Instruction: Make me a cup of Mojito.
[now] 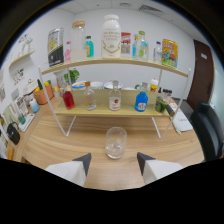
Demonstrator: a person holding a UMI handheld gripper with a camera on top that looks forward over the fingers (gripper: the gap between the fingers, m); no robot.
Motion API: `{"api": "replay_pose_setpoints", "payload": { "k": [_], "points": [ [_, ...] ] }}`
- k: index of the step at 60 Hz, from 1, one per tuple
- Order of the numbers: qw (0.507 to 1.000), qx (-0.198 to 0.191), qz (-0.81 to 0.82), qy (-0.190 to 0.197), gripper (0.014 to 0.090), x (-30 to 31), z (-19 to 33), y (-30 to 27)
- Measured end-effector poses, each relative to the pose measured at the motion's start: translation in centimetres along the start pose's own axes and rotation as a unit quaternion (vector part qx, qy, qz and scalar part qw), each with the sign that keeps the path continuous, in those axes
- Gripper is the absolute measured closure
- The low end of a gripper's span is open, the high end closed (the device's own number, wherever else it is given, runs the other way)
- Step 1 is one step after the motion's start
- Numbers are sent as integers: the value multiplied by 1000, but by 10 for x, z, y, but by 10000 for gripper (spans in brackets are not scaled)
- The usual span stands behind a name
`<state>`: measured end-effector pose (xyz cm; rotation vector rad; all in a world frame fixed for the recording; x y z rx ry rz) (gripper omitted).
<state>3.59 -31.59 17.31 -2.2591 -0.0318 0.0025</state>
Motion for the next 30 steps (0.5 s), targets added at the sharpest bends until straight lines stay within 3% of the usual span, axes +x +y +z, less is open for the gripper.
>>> {"api": "replay_pose_setpoints", "payload": {
  "k": [17,30],
  "points": [
    [1000,-25,17,4,195,0,-3,23],
    [997,-58,29,34,190,39,0,62]
  ]
}}
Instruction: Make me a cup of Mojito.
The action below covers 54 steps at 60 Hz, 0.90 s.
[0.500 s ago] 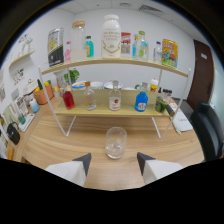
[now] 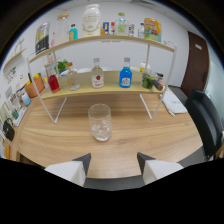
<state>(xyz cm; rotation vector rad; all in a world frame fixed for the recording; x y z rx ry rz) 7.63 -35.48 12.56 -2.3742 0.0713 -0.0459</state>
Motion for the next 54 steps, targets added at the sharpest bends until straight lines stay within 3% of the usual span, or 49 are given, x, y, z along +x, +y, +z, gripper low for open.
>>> {"api": "replay_pose_setpoints", "payload": {
  "k": [8,20,32,46,49,54],
  "points": [
    [1000,-3,10,5,190,33,-2,-4],
    [1000,25,-12,2,190,77,4,-48],
    [997,67,-11,-21,189,102,25,-118],
    [996,67,-15,-48,198,114,65,-165],
    [996,66,-17,-50,218,116,74,-171],
    [996,62,-10,-58,315,117,86,-178]
  ]
}}
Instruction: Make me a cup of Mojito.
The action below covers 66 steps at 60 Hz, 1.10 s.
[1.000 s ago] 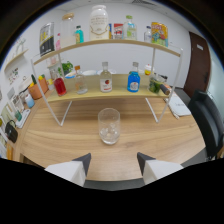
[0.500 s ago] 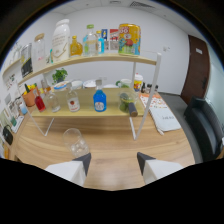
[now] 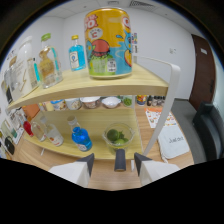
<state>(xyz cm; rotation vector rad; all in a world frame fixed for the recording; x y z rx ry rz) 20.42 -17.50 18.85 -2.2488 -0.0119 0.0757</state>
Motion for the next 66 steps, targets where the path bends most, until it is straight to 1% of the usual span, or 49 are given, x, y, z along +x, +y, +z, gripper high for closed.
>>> {"api": "replay_pose_setpoints", "payload": {
  "k": [4,6,11,16,18,26,34,40,46,56,61,66],
  "points": [
    [1000,-9,2,1,356,4,10,1],
    [1000,-14,2,4,389,7,14,1],
    [1000,-26,4,4,548,11,23,4],
    [999,-40,6,-12,694,7,26,8],
    [999,-44,6,-15,736,7,27,9],
    [998,-55,2,-11,861,10,29,12],
    [998,-58,5,-6,871,11,28,13],
    [999,-50,14,0,879,11,26,12],
    [999,-32,20,13,883,13,18,8],
    [999,10,38,14,888,1,-12,-2],
    [999,22,43,8,888,-13,-26,1],
    [999,25,40,4,888,-30,-36,13]
  ]
}}
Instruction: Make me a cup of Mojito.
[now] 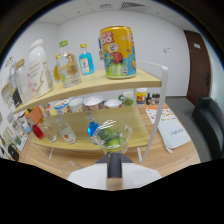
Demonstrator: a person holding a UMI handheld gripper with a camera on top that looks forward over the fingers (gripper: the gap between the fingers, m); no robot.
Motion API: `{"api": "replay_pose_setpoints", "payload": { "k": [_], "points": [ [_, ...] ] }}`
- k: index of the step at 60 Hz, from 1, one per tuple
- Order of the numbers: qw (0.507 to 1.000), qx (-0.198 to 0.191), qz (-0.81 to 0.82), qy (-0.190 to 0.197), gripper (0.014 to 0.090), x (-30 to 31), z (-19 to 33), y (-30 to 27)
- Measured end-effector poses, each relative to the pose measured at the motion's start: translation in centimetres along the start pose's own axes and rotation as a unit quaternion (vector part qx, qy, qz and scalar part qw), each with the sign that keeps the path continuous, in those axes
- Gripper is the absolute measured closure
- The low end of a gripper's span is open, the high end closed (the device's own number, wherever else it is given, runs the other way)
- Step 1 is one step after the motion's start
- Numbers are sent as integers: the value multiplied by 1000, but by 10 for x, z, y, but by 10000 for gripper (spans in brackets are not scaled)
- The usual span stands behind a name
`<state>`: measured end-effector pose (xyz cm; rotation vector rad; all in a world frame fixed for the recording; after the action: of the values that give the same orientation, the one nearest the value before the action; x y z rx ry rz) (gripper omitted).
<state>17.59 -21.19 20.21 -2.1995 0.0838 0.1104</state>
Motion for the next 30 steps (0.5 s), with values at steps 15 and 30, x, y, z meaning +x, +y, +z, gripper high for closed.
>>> {"api": "replay_pose_setpoints", "payload": {
  "k": [15,30],
  "points": [
    [1000,9,-12,6,888,-39,-7,49],
    [978,41,-193,67,890,-50,-4,54]
  ]
}}
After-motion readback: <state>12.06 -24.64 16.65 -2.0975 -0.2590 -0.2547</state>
